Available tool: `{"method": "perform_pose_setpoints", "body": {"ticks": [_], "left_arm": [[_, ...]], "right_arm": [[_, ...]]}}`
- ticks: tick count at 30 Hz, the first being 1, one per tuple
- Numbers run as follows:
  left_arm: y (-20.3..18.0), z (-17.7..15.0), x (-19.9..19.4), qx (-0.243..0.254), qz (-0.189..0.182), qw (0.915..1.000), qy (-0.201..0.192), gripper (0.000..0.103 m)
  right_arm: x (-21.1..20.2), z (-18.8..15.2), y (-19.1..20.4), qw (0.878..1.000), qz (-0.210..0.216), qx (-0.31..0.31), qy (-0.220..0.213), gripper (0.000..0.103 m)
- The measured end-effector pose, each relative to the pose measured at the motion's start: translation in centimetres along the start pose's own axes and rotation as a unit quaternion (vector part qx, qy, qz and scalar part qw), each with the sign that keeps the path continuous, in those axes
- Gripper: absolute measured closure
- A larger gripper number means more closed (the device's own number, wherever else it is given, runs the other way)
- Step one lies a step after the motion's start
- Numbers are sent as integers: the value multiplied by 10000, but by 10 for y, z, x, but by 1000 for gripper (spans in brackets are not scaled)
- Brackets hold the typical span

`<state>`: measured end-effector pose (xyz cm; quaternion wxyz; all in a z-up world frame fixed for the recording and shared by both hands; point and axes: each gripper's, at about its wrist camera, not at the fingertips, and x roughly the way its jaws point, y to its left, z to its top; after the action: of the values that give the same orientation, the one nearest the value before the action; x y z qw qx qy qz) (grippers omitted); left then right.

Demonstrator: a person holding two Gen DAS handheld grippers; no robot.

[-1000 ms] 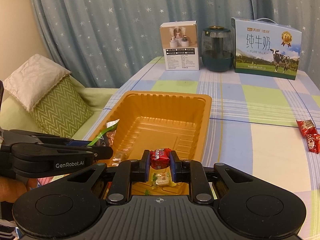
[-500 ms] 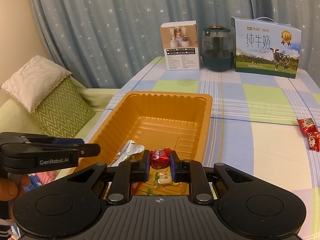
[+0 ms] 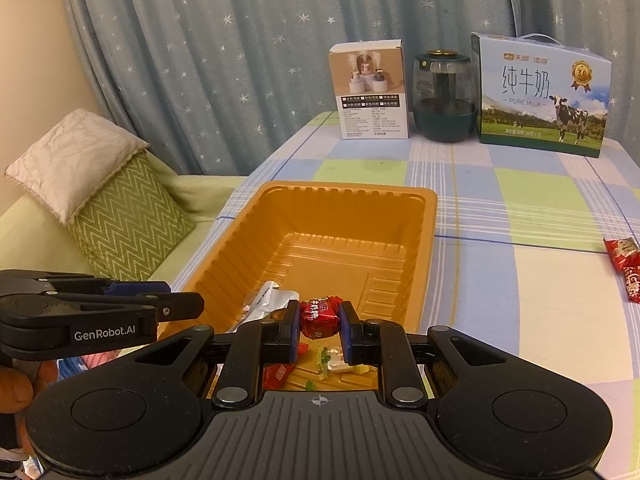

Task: Organize snacks
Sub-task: 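Lower the pouch into the tray and open the left tool while the right tool releases the red candy, then move both open tools back toward the remaining snacks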

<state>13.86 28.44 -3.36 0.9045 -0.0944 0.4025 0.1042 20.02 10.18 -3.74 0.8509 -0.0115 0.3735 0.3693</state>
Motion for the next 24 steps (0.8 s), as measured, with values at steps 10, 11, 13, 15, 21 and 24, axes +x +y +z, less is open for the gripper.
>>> {"method": "perform_pose_setpoints", "body": {"ticks": [10, 11, 13, 15, 21, 24], "left_arm": [[3, -4, -3, -112, 15, 9999, 5, 71], [3, -5, -4, -118, 11, 9999, -3, 71], [1, -5, -7, -126, 10, 9999, -25, 70], [-1, -6, -10, -142, -4, 9999, -54, 70], [-15, -8, -23, -128, -24, 9998, -130, 65], [-26, -10, -31, -99, -64, 9998, -186, 57]], "right_arm": [[-8, 1, -11, 9991, 160, 316, -241, 51], [-11, 1, -14, 9990, 121, 354, -256, 51], [-18, 1, -20, 9986, 51, 437, -280, 51], [-27, 1, -28, 9980, -65, 551, -315, 51], [-61, -4, -54, 9947, -411, 843, -433, 51], [-81, -7, -66, 9920, -581, 1005, -497, 51]]}}
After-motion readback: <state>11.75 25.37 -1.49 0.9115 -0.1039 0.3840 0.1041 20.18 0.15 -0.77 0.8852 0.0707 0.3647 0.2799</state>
